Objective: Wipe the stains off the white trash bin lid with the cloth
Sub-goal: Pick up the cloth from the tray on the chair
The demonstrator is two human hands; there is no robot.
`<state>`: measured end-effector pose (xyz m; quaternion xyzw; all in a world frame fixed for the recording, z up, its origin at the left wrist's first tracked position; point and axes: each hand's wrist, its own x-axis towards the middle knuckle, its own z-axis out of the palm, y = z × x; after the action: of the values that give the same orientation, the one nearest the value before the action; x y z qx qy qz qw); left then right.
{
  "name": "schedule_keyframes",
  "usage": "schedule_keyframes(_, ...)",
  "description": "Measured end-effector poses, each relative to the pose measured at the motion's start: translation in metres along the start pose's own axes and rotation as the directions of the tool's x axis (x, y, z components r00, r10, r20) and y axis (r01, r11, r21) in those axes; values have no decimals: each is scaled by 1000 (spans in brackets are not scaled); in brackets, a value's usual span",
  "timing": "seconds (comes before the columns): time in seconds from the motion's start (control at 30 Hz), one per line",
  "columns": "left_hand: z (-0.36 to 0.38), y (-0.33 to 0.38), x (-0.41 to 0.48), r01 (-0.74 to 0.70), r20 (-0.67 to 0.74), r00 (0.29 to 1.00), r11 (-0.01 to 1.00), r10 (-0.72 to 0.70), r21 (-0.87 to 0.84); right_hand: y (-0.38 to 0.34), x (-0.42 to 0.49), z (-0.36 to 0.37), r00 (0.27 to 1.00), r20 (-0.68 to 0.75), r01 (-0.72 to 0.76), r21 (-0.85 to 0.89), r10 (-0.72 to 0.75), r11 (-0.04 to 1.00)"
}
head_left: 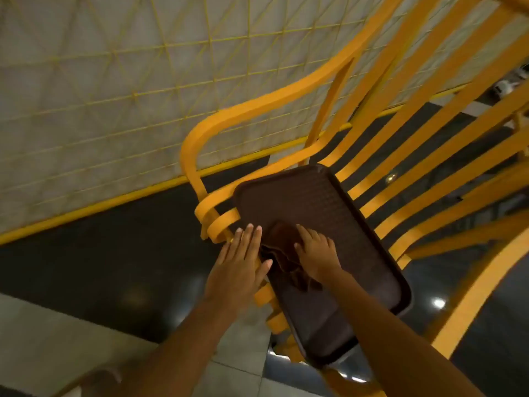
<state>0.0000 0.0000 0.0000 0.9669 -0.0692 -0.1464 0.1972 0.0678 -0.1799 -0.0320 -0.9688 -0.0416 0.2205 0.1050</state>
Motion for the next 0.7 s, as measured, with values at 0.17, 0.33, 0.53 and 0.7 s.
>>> schedule_keyframes(0.17,6,-1,3,19,-21,1000,1000,-20,-20,-1,7,2,999,-32,-19,-119,16,993)
schedule_keyframes(0.33,10,3,5,36,48,998,992,-30,-118,-6,13,10,999,-24,-51,-100,49,994)
schedule_keyframes(0.53,19,10,14,198,128,980,762,-151,-617,-22,8,5,995,25,-97,132,94,987)
schedule_keyframes(0.7,-1,3,13,367,241,911,390,-335,-844,-50,-12,-20,977,210,-183,765,29,617)
